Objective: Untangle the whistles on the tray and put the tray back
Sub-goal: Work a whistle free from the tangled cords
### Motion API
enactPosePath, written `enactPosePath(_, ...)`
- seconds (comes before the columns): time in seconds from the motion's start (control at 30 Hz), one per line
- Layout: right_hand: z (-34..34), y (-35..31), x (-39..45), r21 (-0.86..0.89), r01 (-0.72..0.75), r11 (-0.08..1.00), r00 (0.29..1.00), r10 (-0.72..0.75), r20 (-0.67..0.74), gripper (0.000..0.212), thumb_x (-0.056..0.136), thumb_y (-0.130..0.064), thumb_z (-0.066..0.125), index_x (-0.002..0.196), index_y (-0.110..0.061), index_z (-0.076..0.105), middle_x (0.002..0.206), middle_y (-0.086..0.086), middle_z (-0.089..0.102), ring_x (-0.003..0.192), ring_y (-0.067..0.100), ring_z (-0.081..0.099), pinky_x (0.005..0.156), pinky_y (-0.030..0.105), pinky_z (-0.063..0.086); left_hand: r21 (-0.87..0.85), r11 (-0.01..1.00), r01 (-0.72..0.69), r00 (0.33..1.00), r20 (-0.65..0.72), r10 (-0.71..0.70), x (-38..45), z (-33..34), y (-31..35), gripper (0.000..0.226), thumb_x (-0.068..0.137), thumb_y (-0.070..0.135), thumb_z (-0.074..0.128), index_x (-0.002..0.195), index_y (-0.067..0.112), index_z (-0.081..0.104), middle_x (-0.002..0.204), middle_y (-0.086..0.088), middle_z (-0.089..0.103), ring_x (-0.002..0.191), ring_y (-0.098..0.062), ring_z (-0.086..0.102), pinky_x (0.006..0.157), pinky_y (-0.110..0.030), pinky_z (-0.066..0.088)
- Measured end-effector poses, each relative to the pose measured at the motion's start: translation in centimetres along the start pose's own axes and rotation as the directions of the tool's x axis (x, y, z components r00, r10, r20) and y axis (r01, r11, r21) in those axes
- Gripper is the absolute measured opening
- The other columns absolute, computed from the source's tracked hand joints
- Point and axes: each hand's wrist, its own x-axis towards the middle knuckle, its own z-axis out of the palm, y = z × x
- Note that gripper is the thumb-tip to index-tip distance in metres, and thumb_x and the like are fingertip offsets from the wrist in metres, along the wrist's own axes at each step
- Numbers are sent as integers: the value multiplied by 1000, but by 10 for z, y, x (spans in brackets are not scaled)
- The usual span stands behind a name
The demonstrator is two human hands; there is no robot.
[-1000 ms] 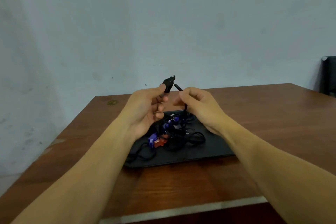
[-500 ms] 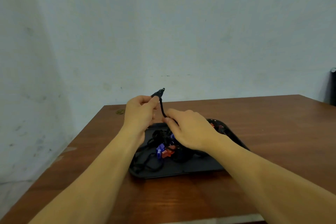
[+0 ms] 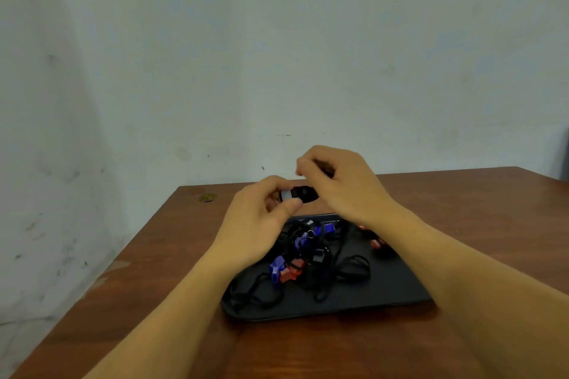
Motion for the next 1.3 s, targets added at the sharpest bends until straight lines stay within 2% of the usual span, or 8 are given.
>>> enactPosePath(0.17, 9, 24, -13, 128, -97, 987, 992, 106, -63, 25, 104, -35, 51, 82, -32, 63, 58, -5, 47, 56, 10, 41, 59, 30, 37, -677, 671, 303, 936, 79, -343, -3, 1, 3, 16, 97, 13, 60, 105, 0, 63, 78, -7, 63, 55, -16, 49, 47, -26, 42)
enactPosePath(0.3, 26, 23, -23, 107, -64, 992, 998, 61, 35, 24, 105, -29, 46, 88, -32, 62, 66, -5, 58, 61, 12, 52, 63, 36, 45, -775, 419, 473, 874, 355, -331, -9, 5, 4, 14, 96, 12, 58, 107, 5, 63, 86, -12, 66, 61, -17, 54, 48, -27, 48)
enactPosePath(0.5, 29, 26, -26, -94, 12, 995, 999, -8, 39, 18, 103, -38, 48, 106, -37, 65, 75, -12, 66, 68, 7, 61, 65, 34, 51, -792, 362, 491, 856, 360, -371, -10, 3, 1, 22, 94, 22, 63, 104, 5, 70, 78, -7, 62, 58, -13, 49, 48, -23, 46)
enactPosePath(0.77, 36, 28, -32, 609, -286, 739, 888, 444, -121, 9, 95, -24, 67, 93, -22, 76, 57, -3, 52, 48, 8, 40, 44, 18, 34, -933, 41, 357, 806, 285, -519, 5, -4, -14, 29, 100, 35, 53, 95, 8, 62, 67, 3, 51, 50, -7, 39, 44, -19, 34)
enactPosePath(1.0, 30, 80, -47, -252, -484, 838, 837, 528, 147, 36, 107, -29, 40, 77, -23, 59, 65, -9, 55, 57, 8, 48, 59, 28, 41, -970, 33, 242, 724, 158, -672, 26, -6, -30, 30, 103, 35, 51, 92, 10, 62, 66, 2, 54, 44, -8, 42, 40, -20, 36)
enactPosePath(1.1, 27, 95, -50, -581, -404, 706, 788, 591, 171, 28, 103, -25, 39, 104, -21, 67, 97, 0, 70, 83, 21, 64, 78, 36, 53, -842, 418, 340, 772, -4, -636, 26, -4, -35, 23, 104, 29, 52, 104, 9, 63, 72, 0, 55, 50, -11, 43, 46, -24, 37)
enactPosePath(1.17, 31, 85, -47, -459, -373, 806, 876, 470, 112, 35, 98, -12, 43, 125, -24, 61, 121, -2, 66, 98, 19, 61, 88, 34, 52, -636, 663, 395, 849, -21, -527, 19, 1, -33, 21, 103, 25, 55, 112, 9, 63, 76, -2, 57, 52, -12, 45, 47, -27, 38)
enactPosePath(1.3, 47, 36, -24, 114, -343, 932, 937, 332, 105, 60, 92, 7, 41, 139, -30, 49, 134, -15, 55, 114, -7, 52, 86, 7, 39, -572, 712, 407, 895, 93, -437, 12, 12, -22, 20, 99, 22, 61, 115, 8, 63, 79, -5, 61, 50, -13, 44, 42, -24, 30)
